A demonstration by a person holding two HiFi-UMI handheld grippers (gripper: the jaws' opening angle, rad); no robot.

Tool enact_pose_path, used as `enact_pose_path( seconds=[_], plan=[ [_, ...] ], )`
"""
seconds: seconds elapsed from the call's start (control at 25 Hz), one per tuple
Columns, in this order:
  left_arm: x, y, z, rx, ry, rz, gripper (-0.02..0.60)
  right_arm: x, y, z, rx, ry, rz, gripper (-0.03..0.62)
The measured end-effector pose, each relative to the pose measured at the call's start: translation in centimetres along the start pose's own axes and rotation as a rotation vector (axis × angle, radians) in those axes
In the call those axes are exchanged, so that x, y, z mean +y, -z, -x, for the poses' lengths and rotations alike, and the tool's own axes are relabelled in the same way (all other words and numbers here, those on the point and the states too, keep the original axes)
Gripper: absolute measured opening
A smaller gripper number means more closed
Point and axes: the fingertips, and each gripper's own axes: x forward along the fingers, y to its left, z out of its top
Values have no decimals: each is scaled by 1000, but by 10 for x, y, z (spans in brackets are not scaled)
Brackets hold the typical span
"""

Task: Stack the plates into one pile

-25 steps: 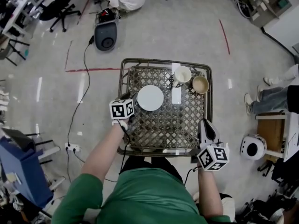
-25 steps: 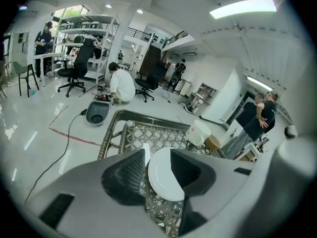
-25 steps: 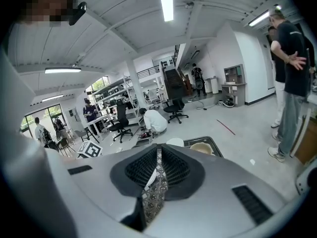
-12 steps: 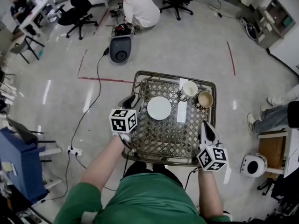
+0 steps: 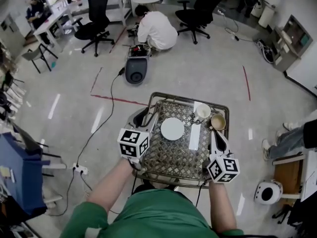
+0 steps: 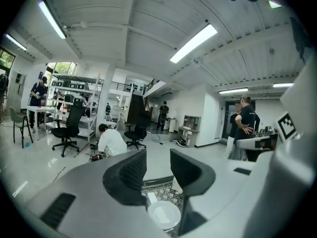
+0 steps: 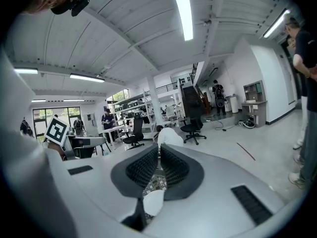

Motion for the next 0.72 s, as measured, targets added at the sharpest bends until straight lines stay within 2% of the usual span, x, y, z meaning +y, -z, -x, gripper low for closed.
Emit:
enact_pose_path(
  seconds=[0.4, 0.72],
  plan=[
    [-29, -73, 40, -166, 12, -105, 158, 26, -55, 1, -117, -35, 142, 37],
    [-41, -108, 60, -243, -11, -218, 158, 26, -92, 7, -205, -31, 213, 37]
  ],
)
